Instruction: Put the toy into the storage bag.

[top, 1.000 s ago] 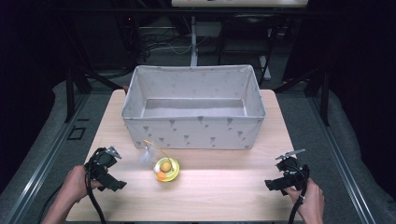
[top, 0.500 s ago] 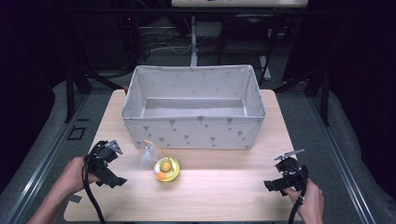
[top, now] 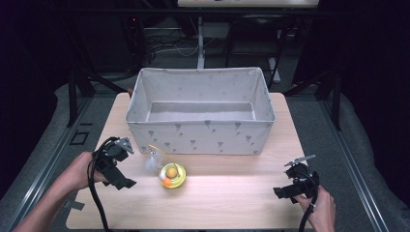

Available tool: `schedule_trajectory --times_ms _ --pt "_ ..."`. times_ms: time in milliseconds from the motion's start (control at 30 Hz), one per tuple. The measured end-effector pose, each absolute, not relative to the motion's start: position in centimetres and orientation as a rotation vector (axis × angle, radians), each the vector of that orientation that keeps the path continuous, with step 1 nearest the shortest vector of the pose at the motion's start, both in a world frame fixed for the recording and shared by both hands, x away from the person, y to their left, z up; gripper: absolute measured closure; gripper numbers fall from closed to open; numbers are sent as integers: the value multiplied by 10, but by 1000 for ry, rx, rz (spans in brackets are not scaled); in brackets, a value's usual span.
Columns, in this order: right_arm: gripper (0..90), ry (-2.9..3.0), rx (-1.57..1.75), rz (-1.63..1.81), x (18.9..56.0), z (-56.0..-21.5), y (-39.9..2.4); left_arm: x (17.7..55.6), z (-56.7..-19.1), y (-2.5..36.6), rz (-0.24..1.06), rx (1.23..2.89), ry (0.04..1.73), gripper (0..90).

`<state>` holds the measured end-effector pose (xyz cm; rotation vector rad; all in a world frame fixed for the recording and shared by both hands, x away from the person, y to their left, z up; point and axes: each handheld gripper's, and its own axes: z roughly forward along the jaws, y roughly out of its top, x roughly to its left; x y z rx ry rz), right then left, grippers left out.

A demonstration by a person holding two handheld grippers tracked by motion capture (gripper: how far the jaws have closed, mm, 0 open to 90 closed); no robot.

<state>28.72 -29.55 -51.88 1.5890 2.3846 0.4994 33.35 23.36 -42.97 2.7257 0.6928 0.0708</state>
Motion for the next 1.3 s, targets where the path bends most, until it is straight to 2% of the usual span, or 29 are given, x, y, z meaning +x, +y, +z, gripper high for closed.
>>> schedule_trajectory --times_ms 1033,1300 --pt "23 2402 1593 509 287 -521 -296 348 -373 183 121 2785 475 29" --pt "24 2414 1585 489 288 -521 -295 351 -366 168 124 2790 425 72"
